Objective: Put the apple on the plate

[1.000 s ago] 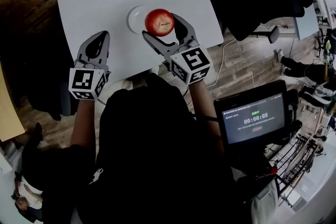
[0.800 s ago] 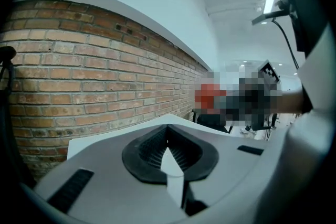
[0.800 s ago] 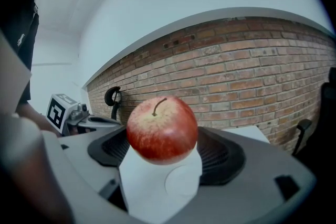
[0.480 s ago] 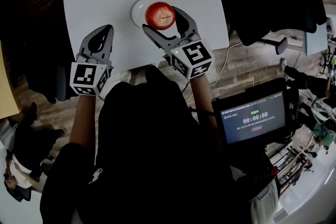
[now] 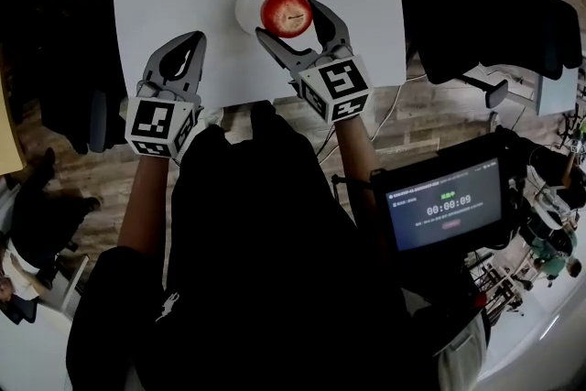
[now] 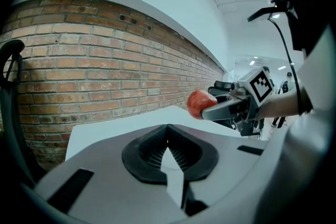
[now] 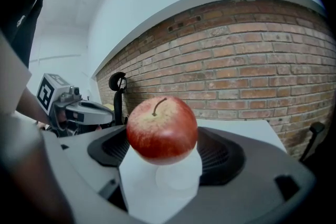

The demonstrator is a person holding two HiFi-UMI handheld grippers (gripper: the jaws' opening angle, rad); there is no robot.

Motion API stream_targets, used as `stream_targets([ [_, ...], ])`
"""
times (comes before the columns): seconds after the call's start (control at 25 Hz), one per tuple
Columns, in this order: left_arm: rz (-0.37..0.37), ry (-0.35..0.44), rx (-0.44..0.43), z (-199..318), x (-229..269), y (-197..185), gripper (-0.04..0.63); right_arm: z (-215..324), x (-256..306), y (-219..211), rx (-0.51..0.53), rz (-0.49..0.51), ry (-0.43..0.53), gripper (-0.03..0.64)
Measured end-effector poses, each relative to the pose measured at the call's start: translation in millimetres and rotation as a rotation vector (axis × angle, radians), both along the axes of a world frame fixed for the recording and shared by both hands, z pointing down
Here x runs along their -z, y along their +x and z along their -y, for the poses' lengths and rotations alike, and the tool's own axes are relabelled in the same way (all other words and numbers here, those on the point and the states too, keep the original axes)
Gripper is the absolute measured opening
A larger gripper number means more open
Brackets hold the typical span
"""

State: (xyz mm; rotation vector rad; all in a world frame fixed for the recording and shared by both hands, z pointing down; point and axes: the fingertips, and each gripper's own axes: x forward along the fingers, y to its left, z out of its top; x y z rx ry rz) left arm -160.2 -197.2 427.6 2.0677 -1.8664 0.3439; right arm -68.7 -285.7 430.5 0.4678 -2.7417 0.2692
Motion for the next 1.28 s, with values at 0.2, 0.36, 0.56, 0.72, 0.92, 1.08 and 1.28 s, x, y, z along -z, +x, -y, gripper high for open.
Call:
stream_targets([
  [0.2,-0.016,-0.018,0.019,2.0,-14.9,0.5,0.006,3.3,-15.4,-5.7,0.031,-0.017,0.003,0.394],
  [0.36,-0.027,0.008,0.040,7.2,-18.8,4.1,0.006,4.0,-25.5,-5.2,0.053,-0.038,-0.002,0.394],
  [0.56,-0.036,-0.007,0.055,10.7,-30.1,6.6,0.006,9.5,-50.9,-9.7,0.076,-0.082,-0.024,0.394],
  [0.72,-0.050,-0.023,0.076,8.3,-45.2,5.8,0.006,14.4,-75.7,-20.5,0.099,-0.094,-0.030,0.394],
  [0.92,-0.057,-0.041,0.107,1.1,-52.5,7.8,0.006,17.5,-103.5,-26.7,0.122,-0.133,-0.023,0.394],
  [1.08,-0.060,-0.042,0.142,-6.5,-51.9,7.3,0.006,16.3,-127.7,-29.3,0.152,-0.177,-0.007,0.394],
  [1.28,-0.039,-0.059,0.176,-19.4,-48.1,6.6,0.006,16.9,-134.7,-33.7,0.177,-0.183,0.013,0.394],
])
